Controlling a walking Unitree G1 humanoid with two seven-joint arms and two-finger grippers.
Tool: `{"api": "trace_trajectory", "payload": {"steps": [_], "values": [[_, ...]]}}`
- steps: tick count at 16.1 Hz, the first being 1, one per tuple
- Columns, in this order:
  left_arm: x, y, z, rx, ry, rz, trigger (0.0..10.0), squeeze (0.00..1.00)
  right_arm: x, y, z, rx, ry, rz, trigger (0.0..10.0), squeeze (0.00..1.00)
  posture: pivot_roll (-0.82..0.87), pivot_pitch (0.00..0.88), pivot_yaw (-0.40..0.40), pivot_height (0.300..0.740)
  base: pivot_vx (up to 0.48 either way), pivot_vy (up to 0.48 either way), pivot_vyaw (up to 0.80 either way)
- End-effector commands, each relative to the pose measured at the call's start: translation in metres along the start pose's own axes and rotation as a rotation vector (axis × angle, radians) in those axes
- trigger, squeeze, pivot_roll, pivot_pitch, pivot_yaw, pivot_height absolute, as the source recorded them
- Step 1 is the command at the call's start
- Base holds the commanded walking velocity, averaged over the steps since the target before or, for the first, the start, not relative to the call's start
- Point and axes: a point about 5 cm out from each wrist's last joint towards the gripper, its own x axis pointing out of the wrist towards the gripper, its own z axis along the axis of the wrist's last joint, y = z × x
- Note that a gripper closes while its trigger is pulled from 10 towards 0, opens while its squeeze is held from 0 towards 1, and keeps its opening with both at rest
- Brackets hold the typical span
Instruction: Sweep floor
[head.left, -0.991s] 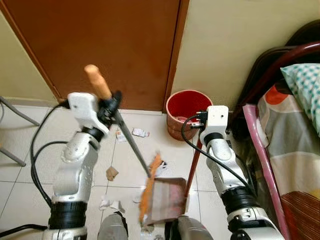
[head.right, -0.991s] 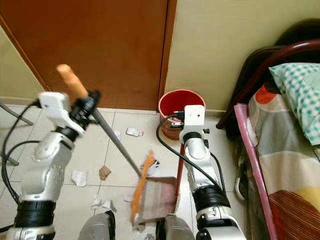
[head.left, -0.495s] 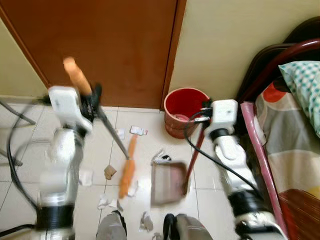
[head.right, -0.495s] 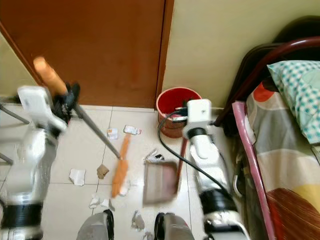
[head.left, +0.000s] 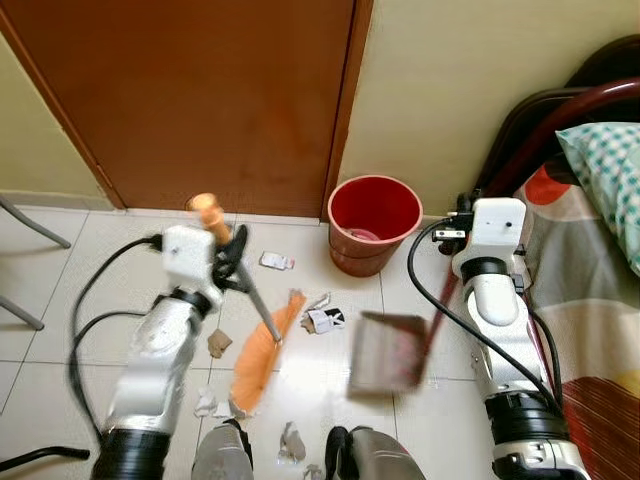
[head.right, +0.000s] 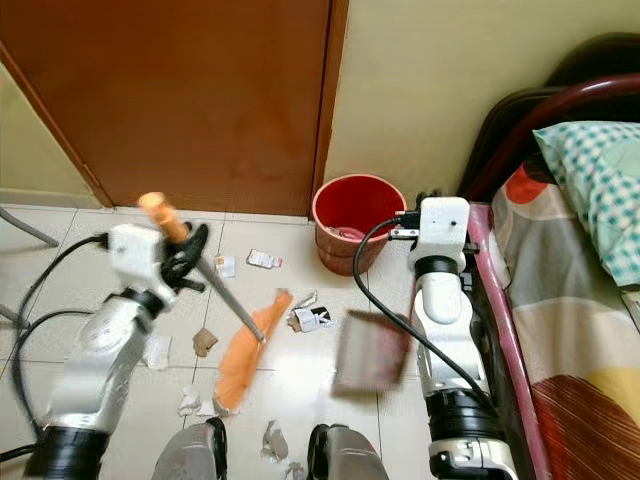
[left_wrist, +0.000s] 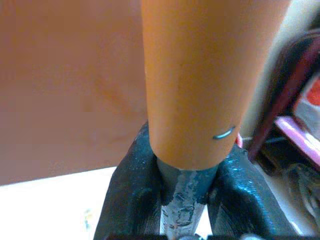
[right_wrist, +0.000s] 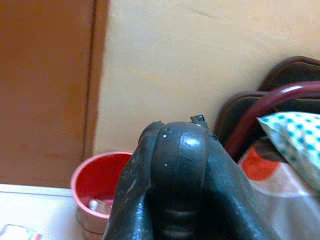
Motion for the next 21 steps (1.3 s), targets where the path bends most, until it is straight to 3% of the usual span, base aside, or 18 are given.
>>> {"api": "trace_trajectory", "payload": {"steps": [1,3,5,8,10,12,14,16,17,19,20,21], "values": [[0.004,-0.017,-0.002,0.012,-0.003,-0.108,10.0,0.00,0.003,-0.004,0.001,-0.013,0.008,-0.043,10.0,0.00,0.01,0.169,-0.069,0.740,0.000,0.000,0.00],[0.009,-0.033,-0.002,0.038,0.000,-0.206,10.0,0.00,0.005,-0.006,-0.003,-0.034,0.032,-0.076,10.0,0.00,0.02,0.166,-0.065,0.740,0.000,0.000,0.00],[0.014,-0.058,-0.006,0.057,0.016,-0.349,10.0,0.00,0.004,-0.009,-0.009,-0.035,0.067,-0.114,10.0,0.00,0.01,0.164,-0.059,0.740,0.000,0.000,0.00],[0.013,-0.078,-0.007,0.044,0.023,-0.476,10.0,0.00,0.003,-0.010,-0.014,-0.043,0.084,-0.131,10.0,0.00,0.01,0.161,-0.052,0.740,0.000,0.000,0.00],[0.008,-0.093,0.001,-0.056,0.013,-0.571,10.0,0.00,0.002,-0.008,-0.018,-0.042,0.105,-0.139,10.0,0.00,0.01,0.160,-0.050,0.740,0.000,0.000,0.00],[0.007,-0.094,0.009,-0.151,-0.002,-0.576,10.0,0.00,0.002,-0.004,-0.023,-0.013,0.132,-0.117,10.0,0.00,0.02,0.162,-0.051,0.740,0.000,0.000,0.00],[0.011,-0.082,0.014,-0.221,-0.034,-0.487,10.0,0.00,0.001,0.012,-0.025,0.060,0.151,-0.029,10.0,0.00,0.02,0.162,-0.051,0.740,0.000,0.000,0.00],[0.018,-0.047,0.017,-0.207,-0.055,-0.302,10.0,0.00,0.001,0.022,-0.024,0.084,0.143,0.031,10.0,0.00,0.02,0.157,-0.057,0.740,0.000,0.000,0.00],[0.018,-0.042,0.017,-0.201,-0.055,-0.281,10.0,0.00,0.001,0.022,-0.024,0.087,0.143,0.032,10.0,0.00,0.02,0.156,-0.058,0.740,0.000,0.000,0.00],[0.017,-0.013,0.020,-0.115,-0.052,-0.174,10.0,0.00,0.002,0.019,-0.024,0.095,0.144,0.028,10.0,0.00,0.03,0.158,-0.058,0.740,0.000,0.000,0.00],[0.013,0.021,0.026,-0.004,-0.041,-0.057,10.0,0.00,0.003,0.017,-0.023,0.097,0.139,0.039,10.0,0.00,0.04,0.169,-0.055,0.740,0.000,0.000,0.00],[0.011,0.033,0.029,0.027,-0.031,-0.013,10.0,0.00,0.004,0.017,-0.022,0.095,0.133,0.049,10.0,0.00,0.04,0.180,-0.054,0.740,0.000,0.000,0.00]]}}
